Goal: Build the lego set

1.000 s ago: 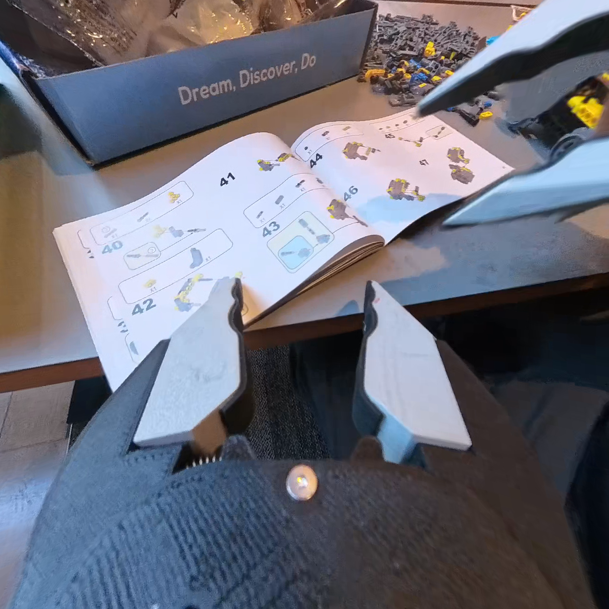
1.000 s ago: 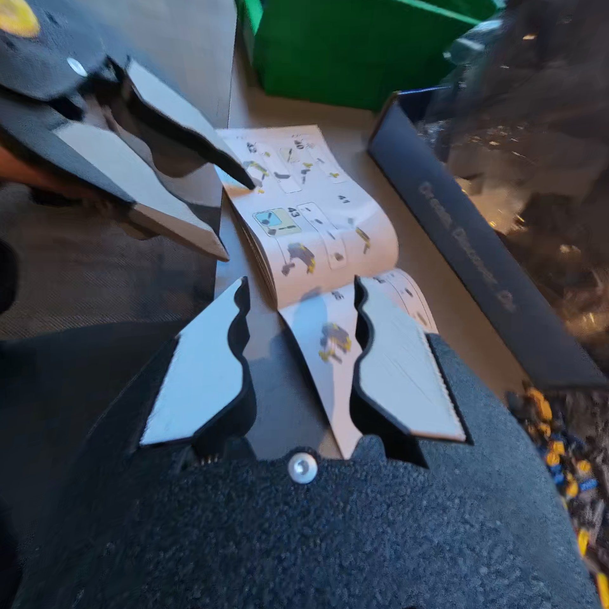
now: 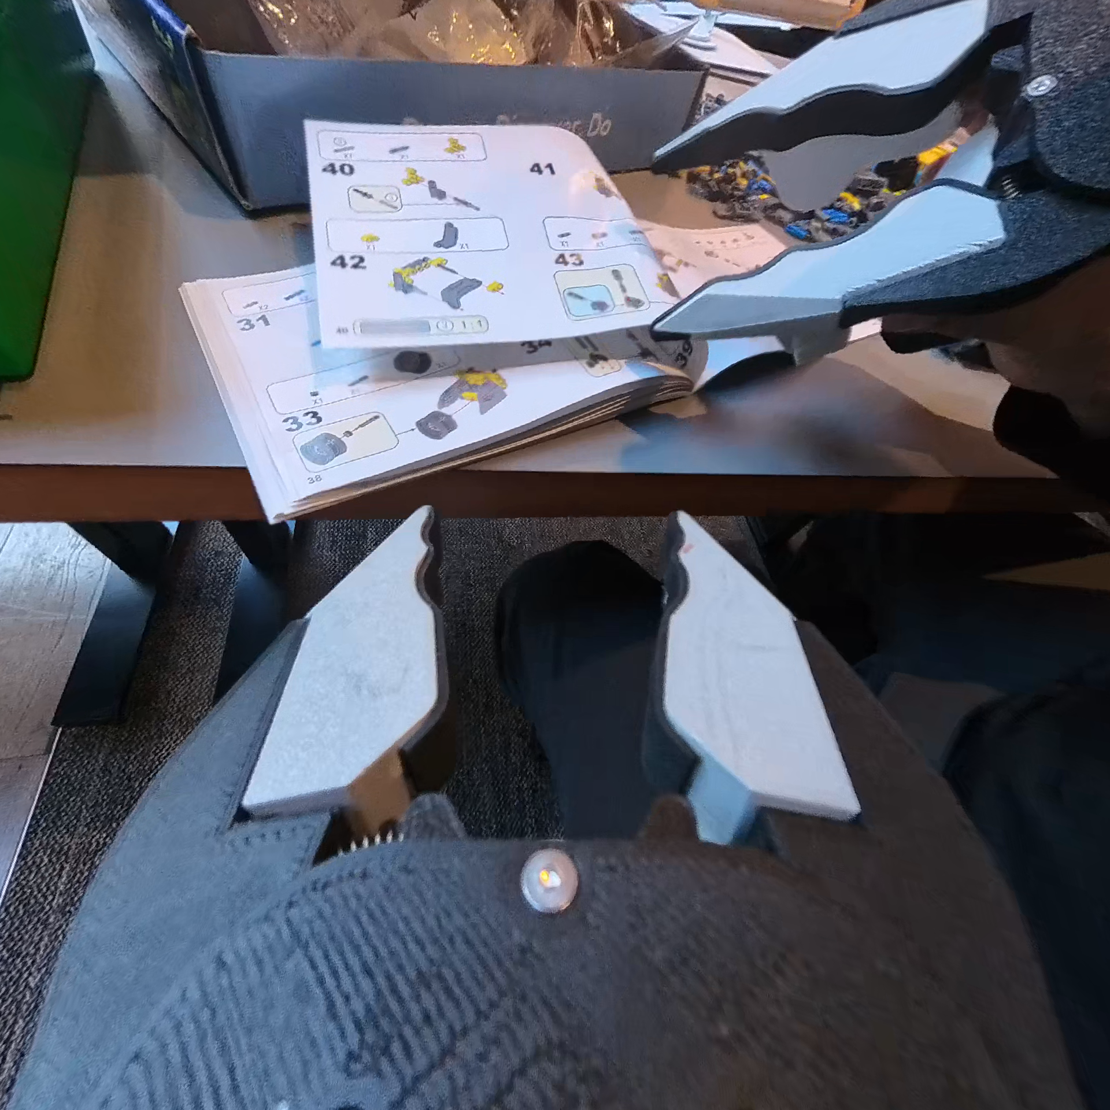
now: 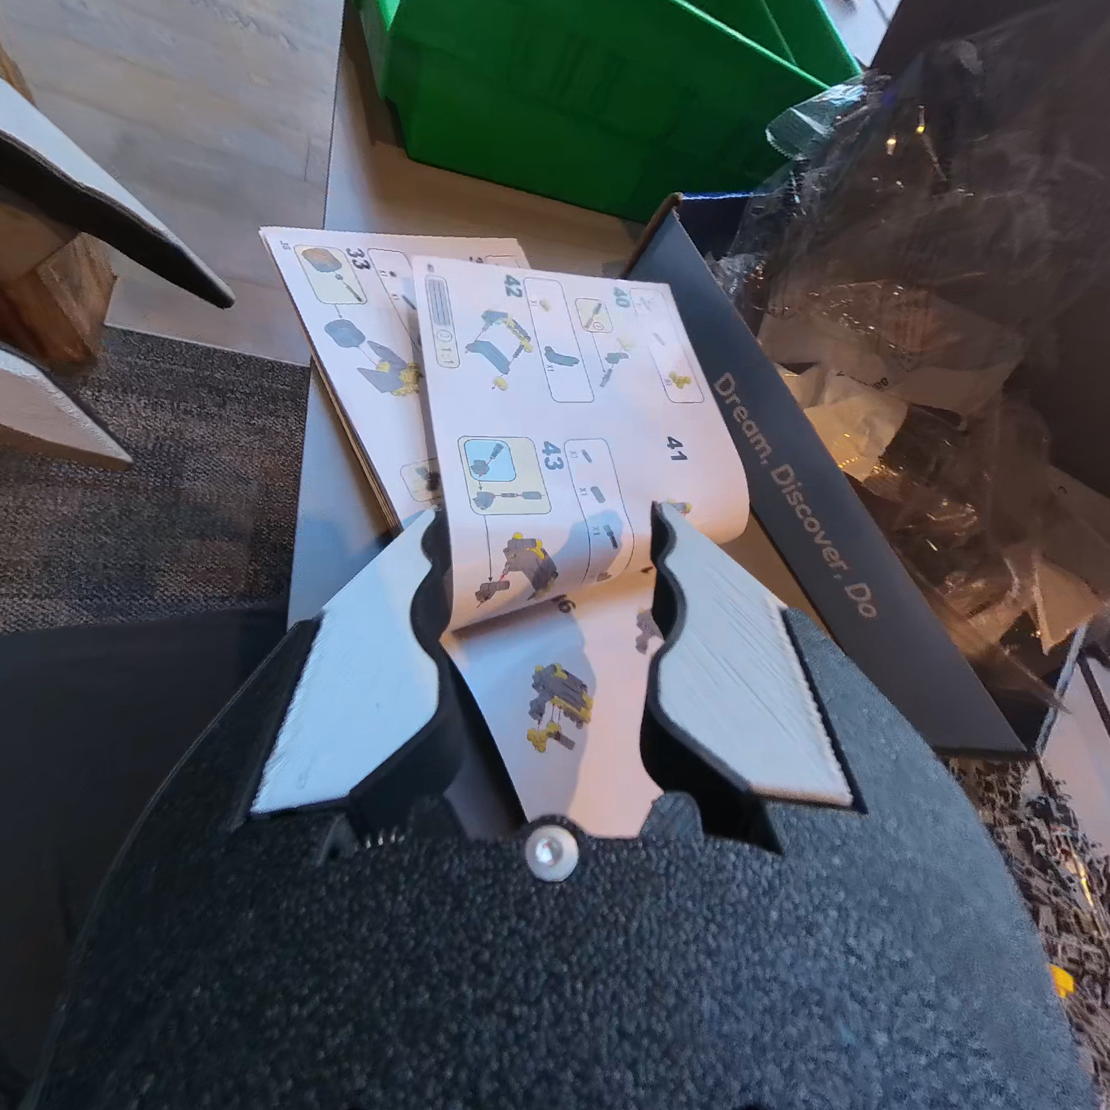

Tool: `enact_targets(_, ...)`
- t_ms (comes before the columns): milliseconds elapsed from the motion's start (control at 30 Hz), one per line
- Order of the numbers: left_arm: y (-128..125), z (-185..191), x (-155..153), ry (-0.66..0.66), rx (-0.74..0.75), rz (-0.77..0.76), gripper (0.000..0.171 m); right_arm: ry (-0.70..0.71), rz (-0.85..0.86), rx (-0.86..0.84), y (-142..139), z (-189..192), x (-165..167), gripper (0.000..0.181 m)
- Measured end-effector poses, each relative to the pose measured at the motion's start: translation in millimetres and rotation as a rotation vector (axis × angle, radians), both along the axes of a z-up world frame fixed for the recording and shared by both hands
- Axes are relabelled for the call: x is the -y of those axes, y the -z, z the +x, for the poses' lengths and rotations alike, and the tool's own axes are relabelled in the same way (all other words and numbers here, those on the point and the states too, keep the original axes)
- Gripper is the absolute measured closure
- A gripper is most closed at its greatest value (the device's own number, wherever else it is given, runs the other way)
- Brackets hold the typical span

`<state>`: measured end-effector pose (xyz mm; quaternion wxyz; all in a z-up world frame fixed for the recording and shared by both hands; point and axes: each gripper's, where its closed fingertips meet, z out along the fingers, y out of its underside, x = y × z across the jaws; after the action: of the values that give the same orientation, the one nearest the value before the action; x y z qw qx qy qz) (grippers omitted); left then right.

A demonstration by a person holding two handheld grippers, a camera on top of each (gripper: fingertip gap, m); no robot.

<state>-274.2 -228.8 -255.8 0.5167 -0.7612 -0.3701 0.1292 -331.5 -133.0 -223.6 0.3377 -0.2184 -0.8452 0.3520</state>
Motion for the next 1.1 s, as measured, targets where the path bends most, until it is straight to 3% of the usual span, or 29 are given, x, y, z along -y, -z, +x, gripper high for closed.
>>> enact_targets(200, -16, -5, -22, 0.046, -0.02, 0.02, 0.097, 0.1, -0.123, -0.003, -9, 5, -31, 0.11)
enact_targets(433, -25, -24, -75, 0.171, -0.044, 0.006, 0.097, 0.167, -0.337, 0.128, -3, 32, -61, 0.106)
enact_targets(567, -47, -2, -132, 0.452, -0.116, 0.103, 0.098, 0.131, -0.411, 0.218, 5, 54, -62, 0.106)
enact_targets(667, -49, 20, -162, 0.632, -0.096, 0.11, 0.098, 0.116, -0.431, 0.25, 5, 67, -68, 0.138)
enact_targets(767, -38, 17, -159, 0.626, -0.1, 0.037, 0.097, 0.097, -0.442, 0.271, 1, 73, -81, 0.12)
enact_targets(900, -28, 16, -135, 0.569, -0.051, 0.03, 0.097, 0.167, -0.421, 0.308, -5, 54, -101, 0.118)
enact_targets(1000, -20, 21, -123, 0.526, -0.035, 0.025, 0.097, 0.184, -0.499, 0.38, -9, 46, -102, 0.115)
enact_targets(1100, -14, 31, -118, 0.496, 0.016, 0.03, 0.098, 0.241, -0.505, 0.408, -1, 41, -114, 0.116)
